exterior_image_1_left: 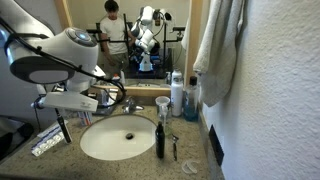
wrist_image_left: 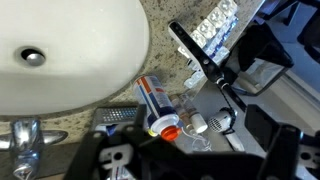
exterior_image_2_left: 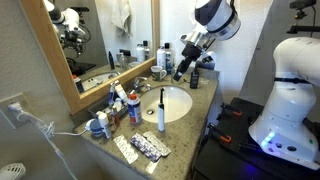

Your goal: Put the toothbrush on the charging station

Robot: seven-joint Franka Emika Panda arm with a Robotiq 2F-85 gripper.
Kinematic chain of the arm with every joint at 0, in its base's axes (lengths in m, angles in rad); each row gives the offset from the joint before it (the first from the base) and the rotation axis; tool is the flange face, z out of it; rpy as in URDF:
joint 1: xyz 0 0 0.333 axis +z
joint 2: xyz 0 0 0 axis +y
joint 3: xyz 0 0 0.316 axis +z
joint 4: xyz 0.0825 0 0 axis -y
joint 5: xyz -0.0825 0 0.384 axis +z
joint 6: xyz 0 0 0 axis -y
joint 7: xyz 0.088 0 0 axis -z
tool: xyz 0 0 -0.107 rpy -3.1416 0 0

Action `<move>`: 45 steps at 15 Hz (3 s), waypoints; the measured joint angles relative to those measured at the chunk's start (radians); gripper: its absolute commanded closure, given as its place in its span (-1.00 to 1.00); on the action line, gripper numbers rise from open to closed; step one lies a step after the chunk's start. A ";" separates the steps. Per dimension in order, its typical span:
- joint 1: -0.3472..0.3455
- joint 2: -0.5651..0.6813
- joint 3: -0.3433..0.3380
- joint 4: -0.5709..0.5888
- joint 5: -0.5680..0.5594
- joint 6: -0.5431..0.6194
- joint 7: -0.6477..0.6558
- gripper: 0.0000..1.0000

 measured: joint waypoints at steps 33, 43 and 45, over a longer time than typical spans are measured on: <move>-0.202 0.451 0.458 0.114 1.003 -0.105 -1.036 -0.88; -0.328 0.486 0.546 0.150 1.028 -0.105 -1.069 0.88; -0.334 0.488 0.551 0.151 1.030 -0.106 -1.069 0.80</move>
